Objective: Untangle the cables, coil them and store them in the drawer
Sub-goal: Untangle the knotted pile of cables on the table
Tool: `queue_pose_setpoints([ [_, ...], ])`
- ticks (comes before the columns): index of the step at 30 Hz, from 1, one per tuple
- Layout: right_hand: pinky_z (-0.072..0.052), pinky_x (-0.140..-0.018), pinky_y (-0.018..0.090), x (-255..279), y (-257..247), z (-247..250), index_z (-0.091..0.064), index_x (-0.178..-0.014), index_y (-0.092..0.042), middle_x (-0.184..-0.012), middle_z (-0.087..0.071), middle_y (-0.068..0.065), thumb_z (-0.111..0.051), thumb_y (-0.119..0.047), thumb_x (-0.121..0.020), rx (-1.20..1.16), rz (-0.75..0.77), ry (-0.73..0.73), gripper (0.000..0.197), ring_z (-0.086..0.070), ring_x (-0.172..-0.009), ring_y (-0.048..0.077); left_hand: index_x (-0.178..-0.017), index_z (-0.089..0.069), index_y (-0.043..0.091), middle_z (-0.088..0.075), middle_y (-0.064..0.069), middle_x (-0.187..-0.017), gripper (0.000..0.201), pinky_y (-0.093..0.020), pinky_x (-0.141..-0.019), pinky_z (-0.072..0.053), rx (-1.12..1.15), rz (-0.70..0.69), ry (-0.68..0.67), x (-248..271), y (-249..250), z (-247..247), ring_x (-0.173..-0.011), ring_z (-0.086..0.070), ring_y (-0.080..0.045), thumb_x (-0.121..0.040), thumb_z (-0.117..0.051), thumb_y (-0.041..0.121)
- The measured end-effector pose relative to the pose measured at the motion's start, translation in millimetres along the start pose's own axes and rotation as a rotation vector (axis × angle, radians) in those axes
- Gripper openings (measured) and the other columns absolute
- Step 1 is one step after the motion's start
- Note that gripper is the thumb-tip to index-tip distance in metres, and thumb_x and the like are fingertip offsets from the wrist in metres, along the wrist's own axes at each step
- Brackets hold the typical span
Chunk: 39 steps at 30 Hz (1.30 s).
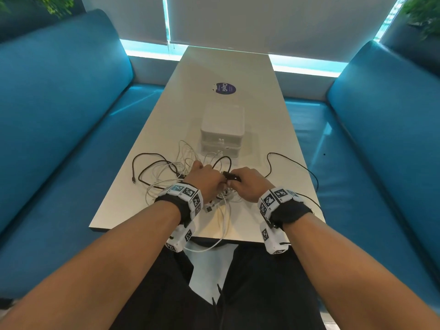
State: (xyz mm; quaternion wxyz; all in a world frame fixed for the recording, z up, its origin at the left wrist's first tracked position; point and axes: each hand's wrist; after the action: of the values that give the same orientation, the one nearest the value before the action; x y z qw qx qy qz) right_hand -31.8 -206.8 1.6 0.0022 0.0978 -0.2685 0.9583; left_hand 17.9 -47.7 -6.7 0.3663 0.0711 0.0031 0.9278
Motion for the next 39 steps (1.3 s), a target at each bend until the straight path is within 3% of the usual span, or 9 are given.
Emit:
queue_pose_setpoints([
  [4,-0.038,-0.057,0.023,2,-1,5,-0.065,-0.09,-0.023,-0.08,-0.064,0.001,-0.057,-0.022,-0.094,0.053,0.041,0.013,0.009,-0.055,-0.069,0.015,-0.094,-0.066,0.03,-0.061,0.008,-0.08,0.03,-0.044,-0.1,-0.026,0.0,0.012,-0.003,-1,-1,-1,-0.093,-0.053,-0.021,-0.103,-0.038,0.035],
  [8,-0.053,-0.072,0.039,-1,-3,2,-0.066,-0.104,-0.015,-0.091,-0.065,0.008,-0.051,-0.03,-0.097,0.31,0.049,0.055,0.022,-0.062,-0.081,0.027,-0.101,-0.066,0.03,-0.061,0.007,-0.083,0.028,-0.046,-0.102,-0.027,-0.056,-0.011,0.005,1,1,0,-0.096,-0.053,-0.021,-0.103,-0.039,0.036],
  [13,-0.05,-0.066,0.037,1,10,10,-0.058,-0.107,-0.015,-0.092,-0.06,0.009,-0.045,-0.027,-0.1,0.543,-0.02,0.154,0.02,-0.062,-0.081,0.03,-0.091,-0.063,0.03,-0.063,0.005,-0.087,0.025,-0.044,-0.103,-0.025,0.011,0.039,0.022,1,-2,3,-0.097,-0.052,-0.02,-0.099,-0.042,0.04],
  [17,-0.054,-0.073,0.04,3,22,10,-0.06,-0.106,-0.014,-0.097,-0.063,0.01,-0.045,-0.029,-0.098,0.425,-0.128,0.117,0.022,-0.062,-0.084,0.031,-0.096,-0.066,0.031,-0.062,0.006,-0.089,0.025,-0.045,-0.106,-0.023,0.011,0.046,-0.005,-3,-1,3,-0.101,-0.051,-0.02,-0.099,-0.043,0.041],
  [23,-0.048,-0.068,0.037,-5,2,5,-0.057,-0.095,-0.011,-0.095,-0.064,0.018,-0.038,-0.03,-0.1,0.103,-0.135,0.2,0.027,-0.061,-0.081,0.037,-0.097,-0.069,0.028,-0.067,0.006,-0.089,0.025,-0.045,-0.107,-0.024,-0.023,0.055,0.025,-2,3,2,-0.098,-0.056,-0.019,-0.1,-0.045,0.035],
  [26,-0.055,-0.073,0.043,-3,-9,-1,-0.065,-0.102,-0.01,-0.096,-0.067,0.017,-0.041,-0.027,-0.099,0.001,-0.126,0.195,0.03,-0.064,-0.082,0.034,-0.095,-0.07,0.03,-0.064,0.008,-0.083,0.026,-0.044,-0.105,-0.024,-0.001,0.073,0.051,-1,4,0,-0.095,-0.058,-0.019,-0.099,-0.044,0.035],
  [32,-0.054,-0.08,0.043,-3,-15,-14,-0.066,-0.102,-0.007,-0.098,-0.068,0.015,-0.046,-0.025,-0.096,0.004,-0.131,0.056,0.028,-0.064,-0.089,0.031,-0.082,-0.063,0.03,-0.053,0.011,-0.072,0.025,-0.043,-0.105,-0.025,0.021,0.112,0.05,0,3,1,-0.089,-0.059,-0.019,-0.097,-0.042,0.03],
  [35,-0.054,-0.075,0.04,1,-6,-13,-0.068,-0.102,-0.017,-0.095,-0.069,0.01,-0.054,-0.031,-0.094,0.019,-0.118,0.094,0.022,-0.064,-0.083,0.027,-0.081,-0.063,0.032,-0.056,0.012,-0.072,0.025,-0.044,-0.105,-0.024,0.07,0.12,0.045,1,3,2,-0.087,-0.056,-0.017,-0.097,-0.044,0.034],
  [39,-0.055,-0.078,0.042,3,-5,-6,-0.066,-0.11,-0.026,-0.097,-0.066,0.007,-0.051,-0.038,-0.097,0.163,-0.096,0.166,0.024,-0.064,-0.086,0.029,-0.085,-0.063,0.032,-0.062,0.011,-0.078,0.019,-0.047,-0.105,-0.02,0.06,0.117,0.044,3,2,5,-0.092,-0.057,-0.018,-0.095,-0.048,0.035],
])
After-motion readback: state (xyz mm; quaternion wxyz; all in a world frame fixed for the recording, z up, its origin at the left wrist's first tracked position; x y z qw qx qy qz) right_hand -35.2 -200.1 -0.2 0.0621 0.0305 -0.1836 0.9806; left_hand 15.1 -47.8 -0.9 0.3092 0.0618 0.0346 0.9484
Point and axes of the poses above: each hand's wrist, its own x-axis away from the middle knuckle, its own z-axis out of the back of the hand, y = z × x
